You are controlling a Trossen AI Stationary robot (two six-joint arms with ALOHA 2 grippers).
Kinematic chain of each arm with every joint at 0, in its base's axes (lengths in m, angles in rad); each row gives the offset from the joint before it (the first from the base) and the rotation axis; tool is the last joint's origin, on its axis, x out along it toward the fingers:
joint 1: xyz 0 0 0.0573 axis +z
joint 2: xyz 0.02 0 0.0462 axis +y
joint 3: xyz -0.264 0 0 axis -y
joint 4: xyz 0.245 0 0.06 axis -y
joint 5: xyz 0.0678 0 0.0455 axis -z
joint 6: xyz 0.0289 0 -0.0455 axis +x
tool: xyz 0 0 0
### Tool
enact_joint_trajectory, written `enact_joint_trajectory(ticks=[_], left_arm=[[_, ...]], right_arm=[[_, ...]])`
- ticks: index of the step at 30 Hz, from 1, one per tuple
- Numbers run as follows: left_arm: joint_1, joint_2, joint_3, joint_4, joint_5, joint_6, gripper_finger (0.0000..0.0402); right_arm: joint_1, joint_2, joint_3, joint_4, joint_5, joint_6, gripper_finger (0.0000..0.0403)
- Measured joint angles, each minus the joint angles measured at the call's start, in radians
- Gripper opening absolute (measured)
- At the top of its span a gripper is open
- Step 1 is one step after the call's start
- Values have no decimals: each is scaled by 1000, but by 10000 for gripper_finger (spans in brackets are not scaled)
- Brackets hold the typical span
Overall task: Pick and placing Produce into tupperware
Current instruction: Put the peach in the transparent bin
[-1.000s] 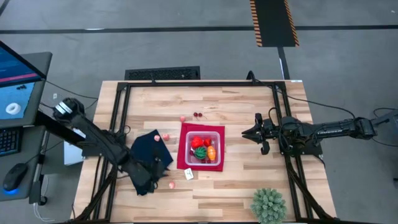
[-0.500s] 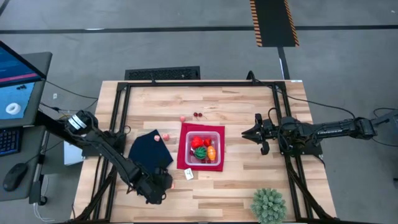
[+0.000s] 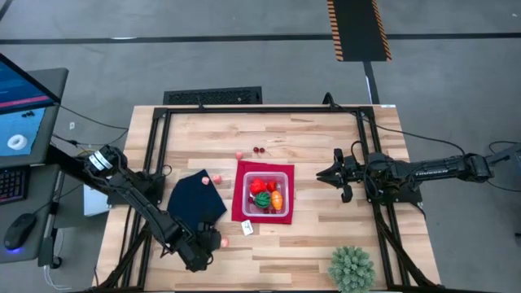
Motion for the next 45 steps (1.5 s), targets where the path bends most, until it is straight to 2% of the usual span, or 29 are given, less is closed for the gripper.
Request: enact_joint_trajectory(ticks=[6, 17, 26, 33, 45], left_arm=[[-6, 0, -1, 10, -12, 11, 200], [18, 0, -77, 159, 14, 72, 260], [18, 1, -96, 191, 24, 79, 264], [42, 96, -64, 197, 70, 89, 264], [52, 114, -46, 215, 40, 118, 264]], right_arm=[[0, 0, 0, 0, 0, 0, 88], [0, 0, 0, -1, 0, 0, 88], [0, 0, 0, -5, 0, 0, 88], [0, 0, 0, -13, 0, 0, 88], [0, 0, 0, -35, 0, 0, 88]])
